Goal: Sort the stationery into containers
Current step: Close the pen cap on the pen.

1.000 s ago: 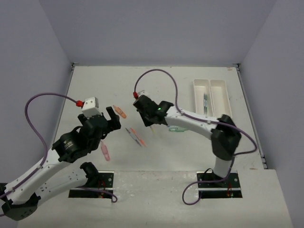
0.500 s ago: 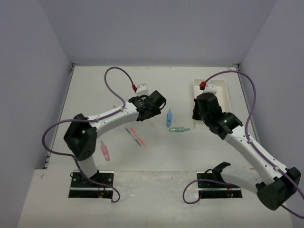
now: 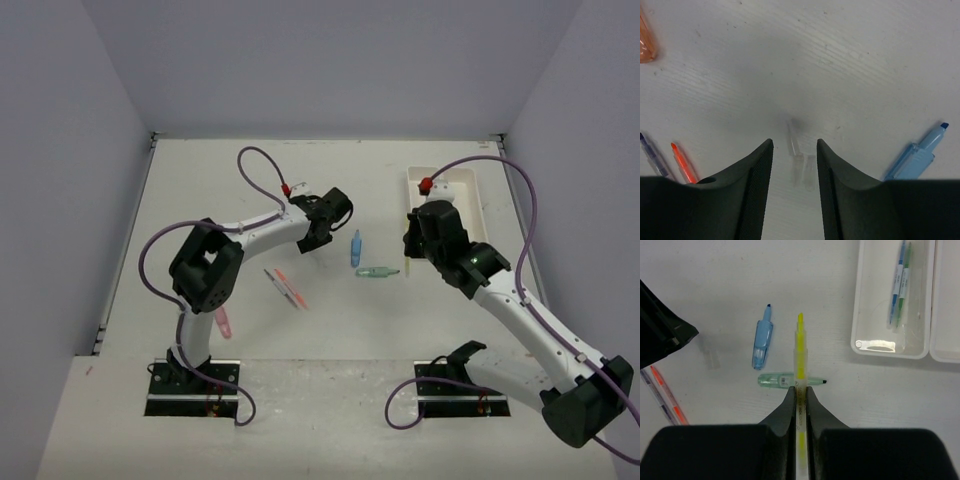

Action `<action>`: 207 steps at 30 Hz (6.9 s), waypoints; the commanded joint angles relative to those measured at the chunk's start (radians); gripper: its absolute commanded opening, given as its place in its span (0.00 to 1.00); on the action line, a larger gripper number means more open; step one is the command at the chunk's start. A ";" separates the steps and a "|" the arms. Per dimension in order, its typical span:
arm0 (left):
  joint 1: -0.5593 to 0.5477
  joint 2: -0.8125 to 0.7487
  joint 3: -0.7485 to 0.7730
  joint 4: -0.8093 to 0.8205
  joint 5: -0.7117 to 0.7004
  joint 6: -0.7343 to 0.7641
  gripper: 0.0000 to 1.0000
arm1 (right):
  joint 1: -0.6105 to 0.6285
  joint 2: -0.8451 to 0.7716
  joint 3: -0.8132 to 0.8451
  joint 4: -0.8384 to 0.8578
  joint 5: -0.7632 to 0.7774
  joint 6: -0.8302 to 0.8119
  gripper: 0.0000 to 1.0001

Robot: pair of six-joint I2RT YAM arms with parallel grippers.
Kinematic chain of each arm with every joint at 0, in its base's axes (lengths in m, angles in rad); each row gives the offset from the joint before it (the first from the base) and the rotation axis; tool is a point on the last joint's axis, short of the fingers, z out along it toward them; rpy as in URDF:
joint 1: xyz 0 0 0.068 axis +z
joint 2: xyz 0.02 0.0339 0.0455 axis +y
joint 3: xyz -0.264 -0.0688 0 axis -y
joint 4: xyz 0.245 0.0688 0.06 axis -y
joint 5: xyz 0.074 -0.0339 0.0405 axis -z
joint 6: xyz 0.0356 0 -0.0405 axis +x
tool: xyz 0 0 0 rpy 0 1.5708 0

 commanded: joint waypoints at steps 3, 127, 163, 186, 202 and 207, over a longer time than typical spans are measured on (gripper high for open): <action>0.011 0.012 -0.050 0.050 0.016 -0.026 0.40 | -0.004 0.004 -0.011 0.047 -0.028 -0.016 0.00; 0.025 -1.009 -0.990 1.715 0.849 0.359 0.00 | 0.348 -0.285 -0.349 0.884 -0.575 0.246 0.00; 0.025 -1.025 -0.949 1.646 0.837 0.385 0.00 | 0.354 -0.306 -0.312 0.787 -0.559 0.196 0.00; 0.021 -1.011 -0.952 1.690 0.869 0.347 0.00 | 0.352 -0.304 -0.296 0.773 -0.541 0.178 0.00; 0.002 -1.001 -0.964 1.717 0.874 0.331 0.00 | 0.354 -0.300 -0.279 0.773 -0.509 0.171 0.00; -0.015 -0.991 -0.981 1.747 0.863 0.316 0.00 | 0.352 -0.286 -0.262 0.781 -0.490 0.168 0.00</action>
